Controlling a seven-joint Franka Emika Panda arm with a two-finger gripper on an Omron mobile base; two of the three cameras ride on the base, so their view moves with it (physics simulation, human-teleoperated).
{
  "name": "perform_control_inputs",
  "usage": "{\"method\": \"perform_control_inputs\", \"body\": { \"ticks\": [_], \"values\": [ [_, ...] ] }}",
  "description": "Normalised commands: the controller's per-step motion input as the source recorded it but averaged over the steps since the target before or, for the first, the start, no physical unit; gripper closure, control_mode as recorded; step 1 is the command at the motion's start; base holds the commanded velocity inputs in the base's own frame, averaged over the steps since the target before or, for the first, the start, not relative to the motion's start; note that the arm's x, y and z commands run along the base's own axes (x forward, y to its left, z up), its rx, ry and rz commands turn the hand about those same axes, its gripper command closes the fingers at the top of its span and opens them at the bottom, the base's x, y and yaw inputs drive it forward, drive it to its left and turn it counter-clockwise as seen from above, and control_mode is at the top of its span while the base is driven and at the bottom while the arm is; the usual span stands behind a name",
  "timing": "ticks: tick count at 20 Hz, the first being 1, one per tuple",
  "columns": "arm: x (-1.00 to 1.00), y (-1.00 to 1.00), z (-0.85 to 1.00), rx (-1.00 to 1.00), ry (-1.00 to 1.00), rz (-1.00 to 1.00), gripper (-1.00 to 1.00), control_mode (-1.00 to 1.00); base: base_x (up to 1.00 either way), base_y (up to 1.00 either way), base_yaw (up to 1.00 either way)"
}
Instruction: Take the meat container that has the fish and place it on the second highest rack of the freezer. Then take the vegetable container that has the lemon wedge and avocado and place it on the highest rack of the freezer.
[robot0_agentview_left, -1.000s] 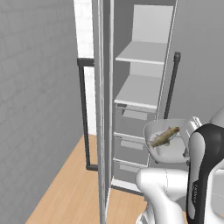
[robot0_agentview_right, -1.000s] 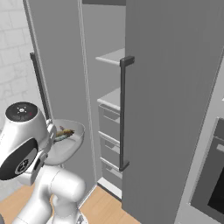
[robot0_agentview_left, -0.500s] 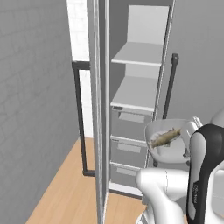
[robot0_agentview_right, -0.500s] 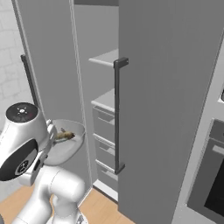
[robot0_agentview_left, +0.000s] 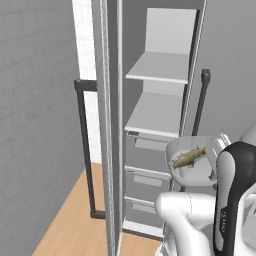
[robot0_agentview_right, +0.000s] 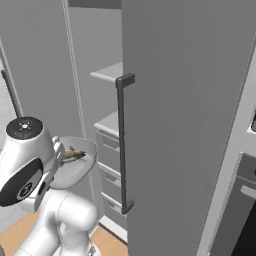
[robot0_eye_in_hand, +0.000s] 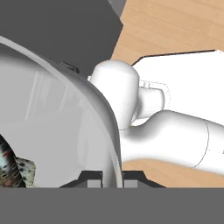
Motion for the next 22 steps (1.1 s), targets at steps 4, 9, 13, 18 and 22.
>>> {"method": "perform_control_inputs", "body": {
  "ticks": [4, 9, 13, 18, 22],
  "values": [
    [0.0, 0.0, 0.0, 0.0, 0.0, 0.0, 1.0, 1.0, 0.42, 0.14, 0.0],
    [0.0, 0.0, 0.0, 0.0, 0.0, 0.0, 1.0, 1.0, 0.29, 0.36, 0.0],
    [0.0, 0.0, 0.0, 0.0, 0.0, 0.0, 1.0, 1.0, 0.67, 0.25, 0.0],
    [0.0, 0.0, 0.0, 0.0, 0.0, 0.0, 1.0, 1.0, 0.49, 0.04, 0.0],
    [0.17, 0.0, 0.0, -0.02, -0.21, 0.0, 1.0, -1.0, 0.07, 0.0, 0.0]
  ]
}}
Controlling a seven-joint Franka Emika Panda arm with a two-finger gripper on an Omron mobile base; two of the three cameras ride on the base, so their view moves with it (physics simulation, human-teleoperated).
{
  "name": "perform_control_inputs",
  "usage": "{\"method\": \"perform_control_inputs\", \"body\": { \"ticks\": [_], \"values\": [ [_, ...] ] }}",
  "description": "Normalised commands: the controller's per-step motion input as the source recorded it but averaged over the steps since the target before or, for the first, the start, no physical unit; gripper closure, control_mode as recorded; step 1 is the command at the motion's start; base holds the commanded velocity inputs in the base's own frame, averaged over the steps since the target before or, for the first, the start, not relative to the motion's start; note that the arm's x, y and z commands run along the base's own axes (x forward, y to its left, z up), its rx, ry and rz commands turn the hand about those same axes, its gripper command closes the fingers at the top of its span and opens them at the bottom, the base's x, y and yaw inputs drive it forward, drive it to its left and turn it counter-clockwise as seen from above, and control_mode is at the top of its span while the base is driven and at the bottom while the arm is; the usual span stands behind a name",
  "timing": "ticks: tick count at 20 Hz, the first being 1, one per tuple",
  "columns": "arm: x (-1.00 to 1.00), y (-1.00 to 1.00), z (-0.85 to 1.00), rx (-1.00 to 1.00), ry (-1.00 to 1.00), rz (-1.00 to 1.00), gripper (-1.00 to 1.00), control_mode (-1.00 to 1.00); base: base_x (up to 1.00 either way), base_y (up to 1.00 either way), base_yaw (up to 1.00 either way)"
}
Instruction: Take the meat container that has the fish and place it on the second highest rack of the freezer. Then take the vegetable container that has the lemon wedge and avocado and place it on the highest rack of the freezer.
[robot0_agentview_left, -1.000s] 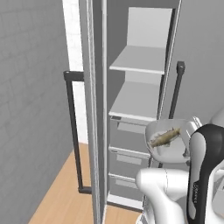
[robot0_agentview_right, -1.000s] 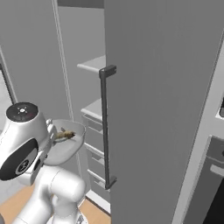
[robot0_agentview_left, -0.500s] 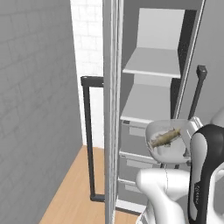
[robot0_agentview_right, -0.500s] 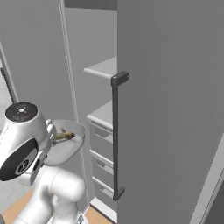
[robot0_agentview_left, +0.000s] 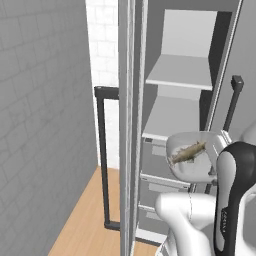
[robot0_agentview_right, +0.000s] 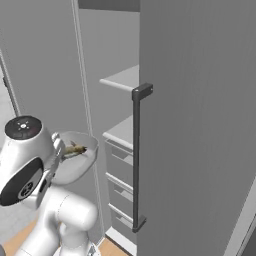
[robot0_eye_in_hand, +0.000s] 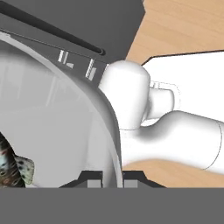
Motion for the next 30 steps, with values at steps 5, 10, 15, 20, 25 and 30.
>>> {"method": "perform_control_inputs", "body": {
  "ticks": [5, 10, 15, 20, 25, 30],
  "values": [
    [0.74, -0.19, 0.11, -0.01, -0.27, 0.0, 1.0, -1.0, 0.0, 0.0, 0.0],
    [1.0, -0.09, -0.09, -0.03, -0.07, -0.02, 1.0, -1.0, 0.0, 0.0, 0.0],
    [1.0, 0.01, -0.31, -0.13, 0.08, -0.12, 1.0, -1.0, 0.0, 0.0, 0.0],
    [0.98, -0.48, -0.3, -0.02, 0.02, -0.05, 1.0, -1.0, 0.0, 0.0, 0.0],
    [0.57, -0.49, -0.17, 0.05, 0.0, 0.0, 1.0, -1.0, 0.0, 0.0, 0.0],
    [0.67, -0.03, -0.24, 0.08, 0.0, 0.01, 1.0, -1.0, 0.0, 0.0, 0.0]
  ]
}}
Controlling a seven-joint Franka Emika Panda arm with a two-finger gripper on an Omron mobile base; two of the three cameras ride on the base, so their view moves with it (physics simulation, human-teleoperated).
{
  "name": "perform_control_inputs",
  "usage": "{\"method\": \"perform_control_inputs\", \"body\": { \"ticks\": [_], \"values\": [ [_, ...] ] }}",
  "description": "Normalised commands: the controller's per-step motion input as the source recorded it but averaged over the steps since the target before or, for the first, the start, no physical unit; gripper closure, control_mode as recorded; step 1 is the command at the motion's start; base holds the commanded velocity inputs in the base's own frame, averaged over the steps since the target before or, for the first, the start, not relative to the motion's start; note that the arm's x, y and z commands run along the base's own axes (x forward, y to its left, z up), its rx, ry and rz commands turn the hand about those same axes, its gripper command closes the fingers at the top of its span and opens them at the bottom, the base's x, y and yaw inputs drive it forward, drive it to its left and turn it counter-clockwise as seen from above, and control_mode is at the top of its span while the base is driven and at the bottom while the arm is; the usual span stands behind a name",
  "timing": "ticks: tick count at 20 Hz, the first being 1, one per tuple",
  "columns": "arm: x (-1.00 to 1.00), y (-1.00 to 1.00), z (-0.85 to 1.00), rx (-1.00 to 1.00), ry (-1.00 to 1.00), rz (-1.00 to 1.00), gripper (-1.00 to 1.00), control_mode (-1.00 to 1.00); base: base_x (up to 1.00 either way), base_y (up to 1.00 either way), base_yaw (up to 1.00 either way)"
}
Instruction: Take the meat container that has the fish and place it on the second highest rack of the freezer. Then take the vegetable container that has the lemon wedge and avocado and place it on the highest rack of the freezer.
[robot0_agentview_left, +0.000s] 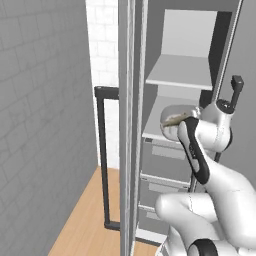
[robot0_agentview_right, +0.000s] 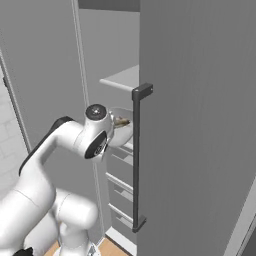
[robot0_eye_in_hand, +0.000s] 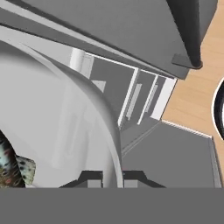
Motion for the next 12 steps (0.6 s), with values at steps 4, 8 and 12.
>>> {"method": "perform_control_inputs", "body": {
  "ticks": [4, 8, 12],
  "values": [
    [0.73, 0.02, -0.06, 0.11, 0.01, 0.0, 1.0, -1.0, 0.0, 0.0, 0.0],
    [0.64, 0.1, -0.34, 0.0, 0.0, -0.03, 1.0, -1.0, 0.0, 0.0, 0.0],
    [0.63, 0.02, -0.27, 0.0, 0.02, -0.08, 1.0, -1.0, 0.0, 0.0, 0.0]
  ]
}}
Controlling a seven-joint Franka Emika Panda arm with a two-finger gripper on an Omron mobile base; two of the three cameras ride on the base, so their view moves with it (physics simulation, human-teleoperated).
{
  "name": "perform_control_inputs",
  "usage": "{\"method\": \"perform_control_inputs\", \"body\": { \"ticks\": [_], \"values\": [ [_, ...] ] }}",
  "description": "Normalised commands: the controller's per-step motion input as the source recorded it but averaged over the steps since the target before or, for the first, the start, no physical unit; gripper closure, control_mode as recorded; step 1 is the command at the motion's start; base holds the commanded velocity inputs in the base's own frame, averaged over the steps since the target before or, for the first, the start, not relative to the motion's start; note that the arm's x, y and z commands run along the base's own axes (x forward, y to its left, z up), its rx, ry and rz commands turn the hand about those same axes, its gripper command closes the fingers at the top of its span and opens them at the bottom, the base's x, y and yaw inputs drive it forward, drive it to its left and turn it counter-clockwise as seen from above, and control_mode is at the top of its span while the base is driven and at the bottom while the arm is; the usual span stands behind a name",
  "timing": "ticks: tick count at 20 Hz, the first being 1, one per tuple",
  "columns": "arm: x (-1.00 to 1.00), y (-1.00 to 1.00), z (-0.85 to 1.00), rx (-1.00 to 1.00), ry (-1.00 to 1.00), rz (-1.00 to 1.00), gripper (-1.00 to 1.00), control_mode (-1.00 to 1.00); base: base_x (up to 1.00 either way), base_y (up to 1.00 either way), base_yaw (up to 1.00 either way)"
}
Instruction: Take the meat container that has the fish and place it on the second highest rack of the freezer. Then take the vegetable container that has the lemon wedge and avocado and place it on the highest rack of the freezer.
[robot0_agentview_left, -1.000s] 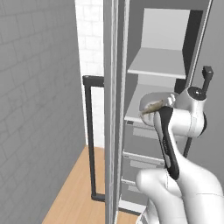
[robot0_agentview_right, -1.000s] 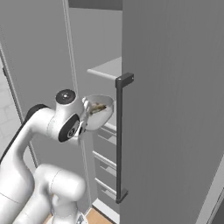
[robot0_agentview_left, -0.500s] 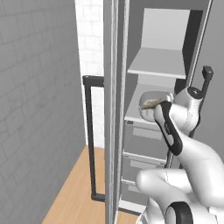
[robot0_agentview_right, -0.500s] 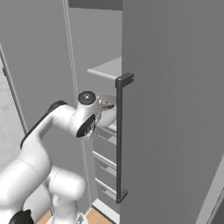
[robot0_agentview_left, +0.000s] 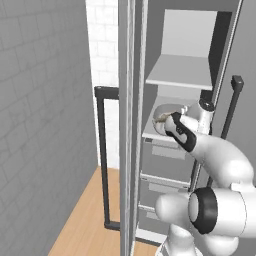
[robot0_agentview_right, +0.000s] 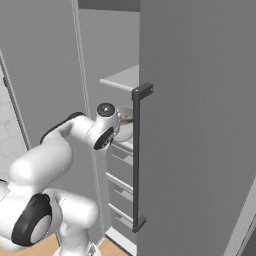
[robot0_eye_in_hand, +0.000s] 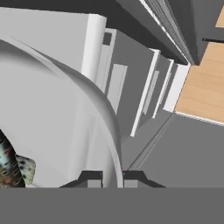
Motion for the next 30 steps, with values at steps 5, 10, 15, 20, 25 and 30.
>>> {"method": "perform_control_inputs", "body": {
  "ticks": [5, 10, 15, 20, 25, 30],
  "values": [
    [0.39, -0.02, -0.47, 0.0, 0.06, -0.04, 1.0, -1.0, 0.0, 0.0, 0.0],
    [0.21, -0.03, -0.34, 0.0, 0.06, 0.0, 1.0, -1.0, 0.0, 0.0, 0.0],
    [0.38, -0.32, -0.1, 0.0, 0.0, 0.0, 1.0, -1.0, 0.0, 0.0, 0.0],
    [0.54, -0.26, -0.15, 0.0, 0.0, 0.0, 1.0, -1.0, 0.0, 0.0, 0.0],
    [0.5, 0.0, -0.38, 0.0, 0.02, 0.0, 1.0, -1.0, 0.0, 0.0, 0.0],
    [0.65, 0.0, -0.26, 0.0, 0.0, 0.0, 1.0, -1.0, 0.0, 0.0, 0.0]
  ]
}}
